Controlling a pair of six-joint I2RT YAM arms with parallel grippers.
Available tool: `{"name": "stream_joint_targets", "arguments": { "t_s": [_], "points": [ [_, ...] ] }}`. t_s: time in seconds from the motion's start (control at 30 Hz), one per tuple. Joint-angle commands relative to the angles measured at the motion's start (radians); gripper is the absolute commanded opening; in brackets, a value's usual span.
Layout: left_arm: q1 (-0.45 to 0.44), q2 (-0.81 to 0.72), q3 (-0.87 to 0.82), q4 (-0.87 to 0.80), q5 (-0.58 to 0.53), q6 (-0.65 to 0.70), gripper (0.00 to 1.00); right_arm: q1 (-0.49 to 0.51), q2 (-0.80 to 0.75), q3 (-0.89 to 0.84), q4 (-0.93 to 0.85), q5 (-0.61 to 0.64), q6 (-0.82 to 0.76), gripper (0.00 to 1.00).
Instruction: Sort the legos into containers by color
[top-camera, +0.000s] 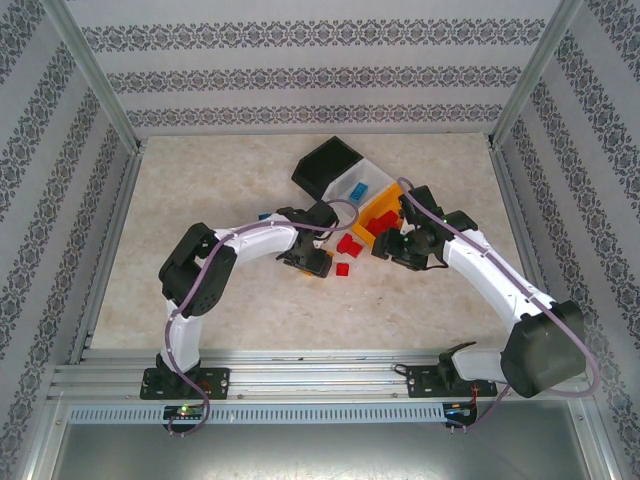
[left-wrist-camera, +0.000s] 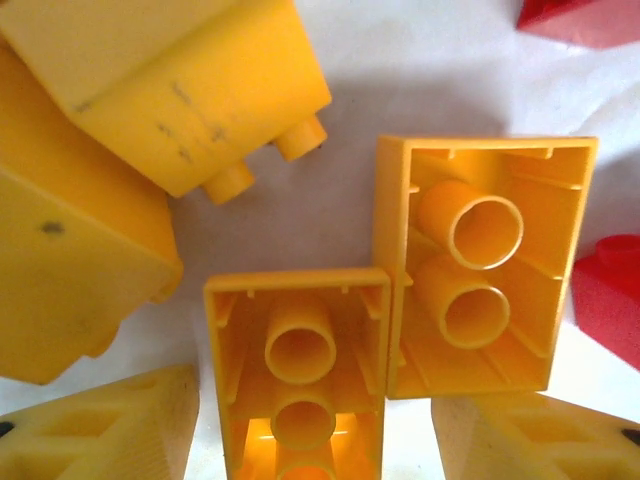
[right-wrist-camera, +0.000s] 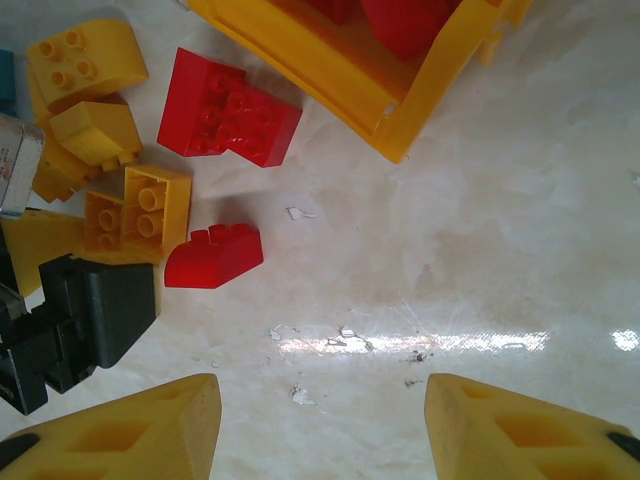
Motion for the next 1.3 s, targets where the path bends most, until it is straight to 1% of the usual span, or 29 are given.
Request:
{"name": "stream_joint_targets", "arguments": {
  "t_s": [0.0, 0.07, 0.17, 0.2, 0.4, 0.47, 0.53, 0.63, 0.8, 1.0, 1.13, 1.27],
  "points": [
    [0.009, 0.023, 0.029, -0.029, 0.001, 0.037, 0.59, -0.006, -0.010, -0.010, -0.022, 0.019, 0.011, 0.57],
    [0.009, 0.023, 0.024, -0.032, -0.003, 0.034, 0.57, -0.008, -0.007, -0.007, -0.020, 0.017, 0.010, 0.56],
    [0.009, 0.011, 0.002, -0.039, 0.000, 0.027, 0.47, -0.009, 0.000, -0.001, -0.011, 0.011, 0.009, 0.56],
    [0.009, 0.003, -0.010, -0.039, 0.000, 0.025, 0.46, -0.010, 0.005, 0.002, -0.010, 0.009, 0.007, 0.56],
    [0.009, -0.059, -0.096, -0.040, -0.004, -0.006, 0.45, -0.006, 0.020, 0.010, 0.006, 0.001, 0.005, 0.56],
    [0.009, -0.088, -0.124, -0.035, -0.006, -0.017, 0.41, 0.002, 0.027, 0.016, 0.008, 0.000, 0.004, 0.56],
    [0.009, -0.110, -0.143, -0.038, -0.012, -0.029, 0.40, 0.016, 0.044, 0.032, 0.009, 0.003, 0.001, 0.56],
    [0.011, -0.156, -0.172, -0.042, -0.022, -0.043, 0.35, 0.048, 0.082, 0.074, 0.000, 0.006, -0.006, 0.56],
    [0.031, -0.274, -0.231, -0.059, -0.035, -0.085, 0.35, 0.124, 0.212, 0.209, -0.060, 0.002, -0.023, 0.58],
    [0.126, -0.486, -0.323, -0.070, -0.021, -0.153, 0.35, 0.225, 0.425, 0.413, -0.152, 0.049, -0.048, 0.60],
    [0.185, -0.599, -0.305, -0.107, -0.011, -0.162, 0.35, 0.267, 0.545, 0.525, -0.197, 0.063, -0.061, 0.62],
    [0.233, -0.657, -0.277, -0.131, 0.007, -0.168, 0.35, 0.297, 0.640, 0.600, -0.229, 0.072, -0.083, 0.63]
  ]
}}
